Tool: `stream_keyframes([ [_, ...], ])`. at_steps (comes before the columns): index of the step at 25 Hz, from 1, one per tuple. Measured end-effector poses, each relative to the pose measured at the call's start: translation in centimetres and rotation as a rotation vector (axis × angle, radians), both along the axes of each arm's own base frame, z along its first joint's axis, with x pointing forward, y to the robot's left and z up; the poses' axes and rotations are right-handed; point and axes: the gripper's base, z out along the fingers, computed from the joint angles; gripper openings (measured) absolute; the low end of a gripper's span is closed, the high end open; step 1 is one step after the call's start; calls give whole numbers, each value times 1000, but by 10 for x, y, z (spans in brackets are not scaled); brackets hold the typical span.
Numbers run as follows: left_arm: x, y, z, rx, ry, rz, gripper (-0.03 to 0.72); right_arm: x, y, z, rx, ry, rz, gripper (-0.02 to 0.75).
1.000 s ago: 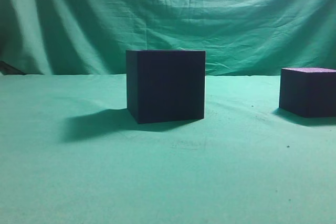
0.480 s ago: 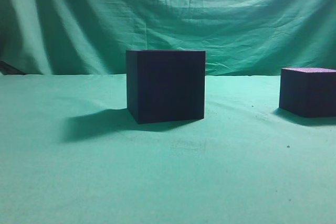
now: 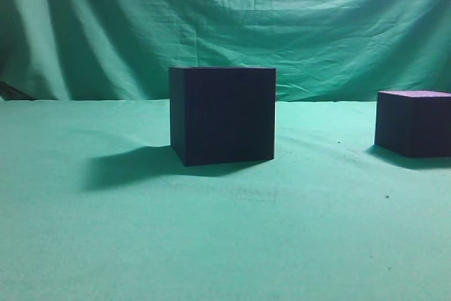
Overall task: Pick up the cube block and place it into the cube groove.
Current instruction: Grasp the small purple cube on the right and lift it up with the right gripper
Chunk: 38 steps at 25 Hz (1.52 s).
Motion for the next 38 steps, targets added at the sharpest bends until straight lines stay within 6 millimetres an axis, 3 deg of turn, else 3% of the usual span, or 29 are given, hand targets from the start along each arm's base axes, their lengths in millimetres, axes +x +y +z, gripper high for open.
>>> stream_keyframes([
  [4, 0, 0, 0, 0, 0, 0, 0, -1, 0, 16, -9, -23, 2, 50],
  [9, 0, 0, 0, 0, 0, 0, 0, 14, 4, 48, -50, 121, 26, 50],
  [16, 0, 0, 0, 0, 0, 0, 0, 53, 11, 48, -75, 510, 78, 50],
  [24, 0, 0, 0, 0, 0, 0, 0, 112, 29, 74, -291, 917, 277, 50],
  [31, 0, 0, 0, 0, 0, 0, 0, 169, 71, 67, -448, 1097, 412, 50],
  [38, 0, 0, 0, 0, 0, 0, 0, 211, 92, 45, -501, 1189, 413, 50],
])
